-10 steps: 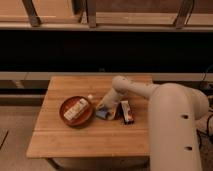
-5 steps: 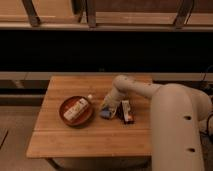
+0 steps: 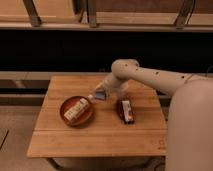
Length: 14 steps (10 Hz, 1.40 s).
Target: Place the white sponge in the ceramic cup
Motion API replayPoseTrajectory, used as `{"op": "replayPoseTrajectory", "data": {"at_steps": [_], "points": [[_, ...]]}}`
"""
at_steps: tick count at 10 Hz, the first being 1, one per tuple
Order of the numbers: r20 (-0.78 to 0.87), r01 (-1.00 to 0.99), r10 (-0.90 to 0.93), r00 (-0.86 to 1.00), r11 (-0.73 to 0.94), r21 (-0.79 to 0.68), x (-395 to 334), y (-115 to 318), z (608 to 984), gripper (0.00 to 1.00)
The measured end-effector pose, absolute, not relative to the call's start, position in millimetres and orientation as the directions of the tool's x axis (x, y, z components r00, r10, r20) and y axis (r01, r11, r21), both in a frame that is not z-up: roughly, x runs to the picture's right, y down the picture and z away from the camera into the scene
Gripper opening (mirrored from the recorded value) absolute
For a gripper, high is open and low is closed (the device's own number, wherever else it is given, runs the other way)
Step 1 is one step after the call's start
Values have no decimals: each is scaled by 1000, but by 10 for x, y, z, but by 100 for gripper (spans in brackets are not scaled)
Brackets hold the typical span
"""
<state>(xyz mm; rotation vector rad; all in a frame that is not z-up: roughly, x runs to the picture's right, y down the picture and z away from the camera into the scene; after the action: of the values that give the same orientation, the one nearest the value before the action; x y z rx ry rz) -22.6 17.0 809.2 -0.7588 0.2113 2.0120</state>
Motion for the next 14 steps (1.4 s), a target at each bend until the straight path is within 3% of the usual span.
{"op": "replayPoseTrajectory", "data": {"at_steps": [4, 7, 14], "points": [[-410, -855, 811, -418, -503, -124, 365, -281, 7727, 0], [-347, -833, 785, -514, -553, -18, 1108, -332, 7779, 0], [-344, -828, 780, -522, -560, -14, 1118, -350, 7814, 0]]}}
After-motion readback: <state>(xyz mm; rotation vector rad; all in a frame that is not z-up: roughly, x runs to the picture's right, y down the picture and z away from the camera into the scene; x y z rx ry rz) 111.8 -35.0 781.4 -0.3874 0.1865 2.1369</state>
